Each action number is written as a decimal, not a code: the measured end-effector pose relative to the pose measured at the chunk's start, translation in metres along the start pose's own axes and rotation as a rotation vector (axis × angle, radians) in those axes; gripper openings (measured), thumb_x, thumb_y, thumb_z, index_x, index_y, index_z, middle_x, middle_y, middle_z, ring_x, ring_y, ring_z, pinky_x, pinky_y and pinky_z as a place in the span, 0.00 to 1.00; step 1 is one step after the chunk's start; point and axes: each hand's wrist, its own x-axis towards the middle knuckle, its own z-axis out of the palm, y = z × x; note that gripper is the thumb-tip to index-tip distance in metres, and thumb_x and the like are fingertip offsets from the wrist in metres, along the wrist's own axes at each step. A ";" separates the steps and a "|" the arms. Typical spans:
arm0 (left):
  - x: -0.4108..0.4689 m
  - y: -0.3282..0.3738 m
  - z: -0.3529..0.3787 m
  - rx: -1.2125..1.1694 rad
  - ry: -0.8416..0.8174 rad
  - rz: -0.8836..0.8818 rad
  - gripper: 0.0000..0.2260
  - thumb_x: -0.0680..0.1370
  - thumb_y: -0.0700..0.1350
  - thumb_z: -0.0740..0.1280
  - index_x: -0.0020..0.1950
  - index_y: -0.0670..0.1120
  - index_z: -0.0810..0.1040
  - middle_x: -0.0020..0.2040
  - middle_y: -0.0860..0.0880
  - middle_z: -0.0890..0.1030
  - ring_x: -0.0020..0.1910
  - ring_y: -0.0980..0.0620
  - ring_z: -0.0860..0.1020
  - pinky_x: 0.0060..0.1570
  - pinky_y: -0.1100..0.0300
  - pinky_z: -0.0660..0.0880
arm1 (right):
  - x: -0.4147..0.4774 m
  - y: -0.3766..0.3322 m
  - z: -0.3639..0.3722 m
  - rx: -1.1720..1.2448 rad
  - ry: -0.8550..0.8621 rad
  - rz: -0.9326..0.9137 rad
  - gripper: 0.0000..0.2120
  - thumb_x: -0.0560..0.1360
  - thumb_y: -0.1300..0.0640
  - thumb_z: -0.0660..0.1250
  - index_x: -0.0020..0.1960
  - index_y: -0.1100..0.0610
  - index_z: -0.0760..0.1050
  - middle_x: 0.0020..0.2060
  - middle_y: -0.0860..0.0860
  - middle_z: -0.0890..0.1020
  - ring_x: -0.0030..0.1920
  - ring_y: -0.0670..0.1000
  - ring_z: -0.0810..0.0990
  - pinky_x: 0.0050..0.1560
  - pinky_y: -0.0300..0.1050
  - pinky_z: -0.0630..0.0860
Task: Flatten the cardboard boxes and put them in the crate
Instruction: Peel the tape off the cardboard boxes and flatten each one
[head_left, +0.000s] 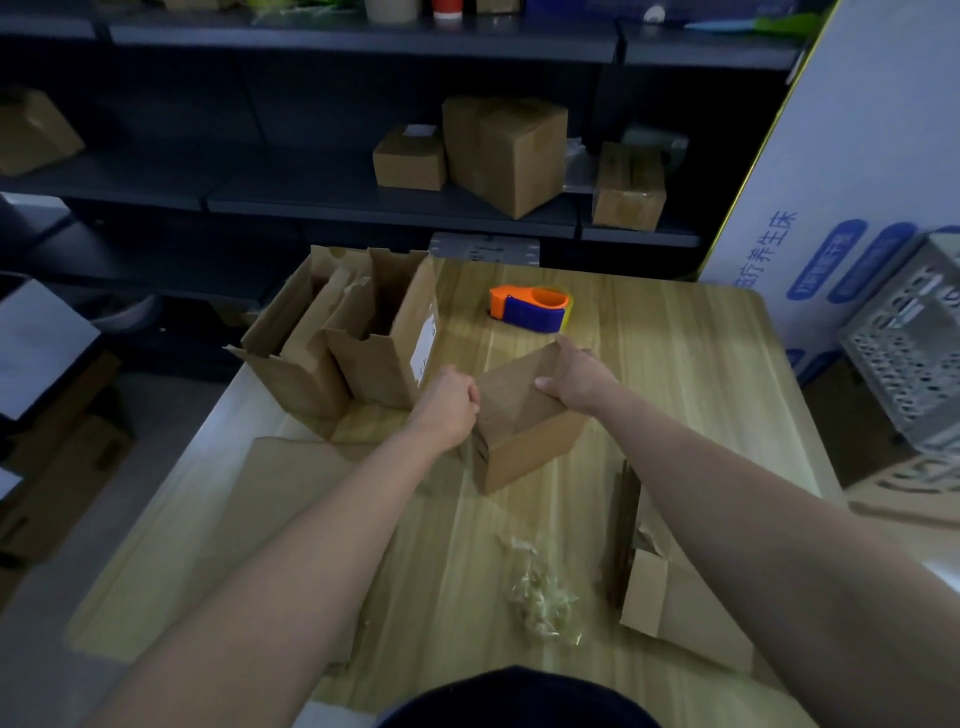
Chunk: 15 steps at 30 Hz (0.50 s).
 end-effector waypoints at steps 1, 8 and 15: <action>-0.001 0.000 0.001 -0.001 0.011 0.010 0.07 0.76 0.34 0.64 0.38 0.43 0.75 0.54 0.44 0.74 0.49 0.46 0.76 0.52 0.53 0.73 | 0.000 0.001 0.000 0.009 0.004 0.006 0.38 0.76 0.50 0.67 0.77 0.50 0.48 0.68 0.60 0.66 0.66 0.61 0.70 0.62 0.54 0.71; -0.002 -0.006 0.004 0.057 0.090 0.084 0.12 0.77 0.39 0.65 0.61 0.40 0.78 0.59 0.45 0.74 0.58 0.46 0.72 0.60 0.54 0.69 | 0.000 0.000 0.005 -0.004 0.019 0.052 0.36 0.76 0.49 0.66 0.77 0.50 0.50 0.69 0.60 0.64 0.67 0.63 0.67 0.66 0.57 0.67; 0.009 0.008 0.004 0.004 0.165 -0.025 0.04 0.77 0.41 0.67 0.44 0.41 0.79 0.49 0.44 0.79 0.52 0.47 0.75 0.54 0.50 0.74 | 0.002 0.000 0.007 -0.016 0.019 0.084 0.36 0.75 0.49 0.67 0.76 0.47 0.50 0.68 0.59 0.66 0.64 0.61 0.71 0.63 0.58 0.71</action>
